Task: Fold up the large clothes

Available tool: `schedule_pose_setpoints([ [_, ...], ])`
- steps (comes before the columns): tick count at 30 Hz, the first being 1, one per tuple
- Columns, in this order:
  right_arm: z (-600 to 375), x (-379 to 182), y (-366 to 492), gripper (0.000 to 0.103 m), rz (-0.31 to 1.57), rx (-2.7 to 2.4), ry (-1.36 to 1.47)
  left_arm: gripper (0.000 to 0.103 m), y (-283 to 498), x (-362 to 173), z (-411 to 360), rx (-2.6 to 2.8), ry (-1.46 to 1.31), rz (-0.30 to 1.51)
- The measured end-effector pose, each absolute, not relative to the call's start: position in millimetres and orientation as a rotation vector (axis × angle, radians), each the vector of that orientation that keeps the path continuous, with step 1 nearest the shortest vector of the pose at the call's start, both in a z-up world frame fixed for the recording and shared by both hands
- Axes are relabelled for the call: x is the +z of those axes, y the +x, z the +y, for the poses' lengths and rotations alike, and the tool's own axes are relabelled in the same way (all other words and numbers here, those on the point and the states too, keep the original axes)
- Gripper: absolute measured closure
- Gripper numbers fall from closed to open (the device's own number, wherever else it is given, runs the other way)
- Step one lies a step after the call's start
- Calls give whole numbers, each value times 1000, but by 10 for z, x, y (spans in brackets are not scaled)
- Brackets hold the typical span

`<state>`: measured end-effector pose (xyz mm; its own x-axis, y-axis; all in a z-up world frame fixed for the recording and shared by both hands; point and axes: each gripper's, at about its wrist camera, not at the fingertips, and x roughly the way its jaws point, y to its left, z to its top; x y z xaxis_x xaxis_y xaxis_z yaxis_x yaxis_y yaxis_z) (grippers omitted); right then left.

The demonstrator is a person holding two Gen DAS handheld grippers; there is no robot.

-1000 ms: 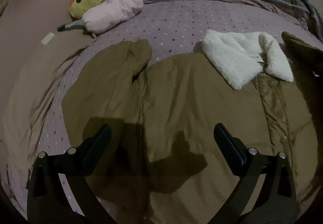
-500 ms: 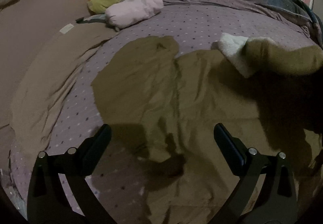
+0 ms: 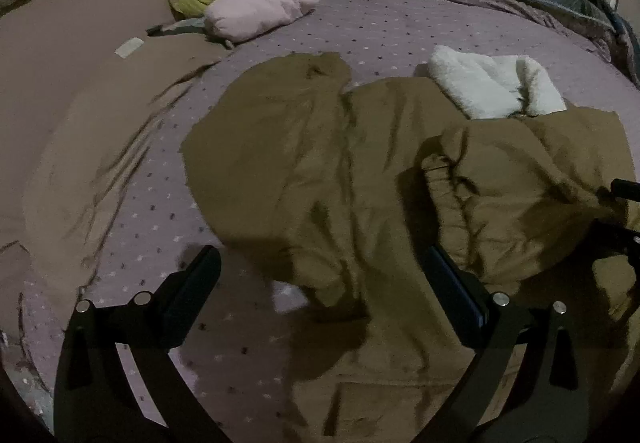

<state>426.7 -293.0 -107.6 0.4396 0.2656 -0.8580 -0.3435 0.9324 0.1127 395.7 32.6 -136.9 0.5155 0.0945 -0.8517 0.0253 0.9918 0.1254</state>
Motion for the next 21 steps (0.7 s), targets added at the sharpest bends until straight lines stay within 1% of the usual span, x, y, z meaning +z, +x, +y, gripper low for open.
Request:
schedule_pose_setpoints([
  [5,-3379,-870,4229,17,995,249,-59,3,4054,-1418,52,-9,130,1037],
  [8,-3911,-878,4257,17,1002,110,63,3,4229,-1577,-199,-67,127,1081],
  [12,-4484,-1005,4208,16,990,-16,217,3,4429,-1821,-425,-73,132,1132],
  [17,-4923,-1362,4189,17,1017,-69,393,4,4507,-2018,-556,-95,153,1153],
  [18,-4956,-1453,4208,18,1029,-70,415,10,4491,-2022,-572,-105,157,1143],
  [19,-4976,-1528,4223,18,1044,-68,436,23,4476,-2021,-585,-115,162,1135],
  [20,-4991,-1583,4224,25,1053,-66,446,32,4453,-2027,-605,-124,174,1127],
  [21,-4985,-1638,4236,41,1063,-68,444,50,4443,-2034,-623,-130,181,1130],
])
